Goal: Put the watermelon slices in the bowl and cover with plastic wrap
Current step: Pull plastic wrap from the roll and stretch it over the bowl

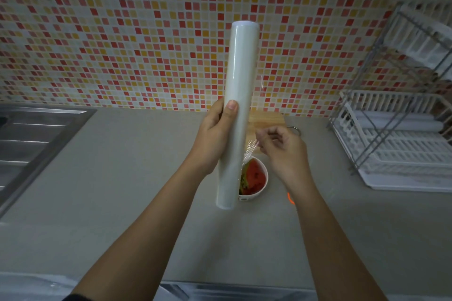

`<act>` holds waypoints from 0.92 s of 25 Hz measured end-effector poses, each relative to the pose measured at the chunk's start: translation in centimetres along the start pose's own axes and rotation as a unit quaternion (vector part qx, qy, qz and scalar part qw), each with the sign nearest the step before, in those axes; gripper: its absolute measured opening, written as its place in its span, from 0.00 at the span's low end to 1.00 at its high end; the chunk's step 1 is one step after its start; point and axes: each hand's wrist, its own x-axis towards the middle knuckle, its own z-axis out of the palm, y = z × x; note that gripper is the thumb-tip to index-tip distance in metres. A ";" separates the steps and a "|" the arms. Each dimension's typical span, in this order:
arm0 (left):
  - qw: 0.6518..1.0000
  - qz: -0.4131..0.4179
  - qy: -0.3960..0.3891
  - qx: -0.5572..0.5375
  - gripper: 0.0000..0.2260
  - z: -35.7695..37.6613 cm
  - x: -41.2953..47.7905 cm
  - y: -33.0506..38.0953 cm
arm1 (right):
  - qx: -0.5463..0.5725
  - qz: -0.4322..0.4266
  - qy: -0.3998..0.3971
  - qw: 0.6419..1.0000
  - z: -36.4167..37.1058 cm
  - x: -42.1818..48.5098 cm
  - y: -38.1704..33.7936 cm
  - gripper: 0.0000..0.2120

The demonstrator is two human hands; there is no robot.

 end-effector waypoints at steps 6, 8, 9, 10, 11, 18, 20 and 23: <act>1.000 0.005 0.012 -0.019 0.13 -0.1 1.0 0.5 | -0.022 0.033 -0.123 0.992 0.3 -1.8 1.9 0.05; 1.000 0.008 0.012 -0.015 0.12 -0.2 1.2 0.6 | -0.061 0.013 -0.101 0.993 0.1 -1.3 2.5 0.04; 1.000 0.006 0.013 -0.017 0.11 -0.3 1.3 0.6 | -0.066 0.009 -0.090 0.994 -0.1 -1.0 2.7 0.04; 1.000 0.004 0.016 -0.023 0.11 -0.4 1.4 0.6 | -0.059 0.010 -0.089 0.994 -0.2 -0.9 2.9 0.03; 0.999 0.000 0.021 -0.029 0.11 -0.4 1.6 0.6 | -0.038 0.016 -0.095 0.995 -0.1 -1.0 3.1 0.02; 0.998 -0.013 0.027 -0.056 0.12 -0.6 2.3 0.6 | -0.048 -0.008 -0.094 0.994 1.0 -1.7 4.2 0.06; 0.997 -0.018 0.030 -0.065 0.14 -0.6 2.4 0.5 | -0.024 0.001 -0.096 0.995 0.8 -1.7 4.5 0.05; 0.997 -0.011 0.035 -0.062 0.13 -0.6 2.7 0.6 | 0.049 0.012 -0.141 0.989 1.1 -2.4 4.8 0.07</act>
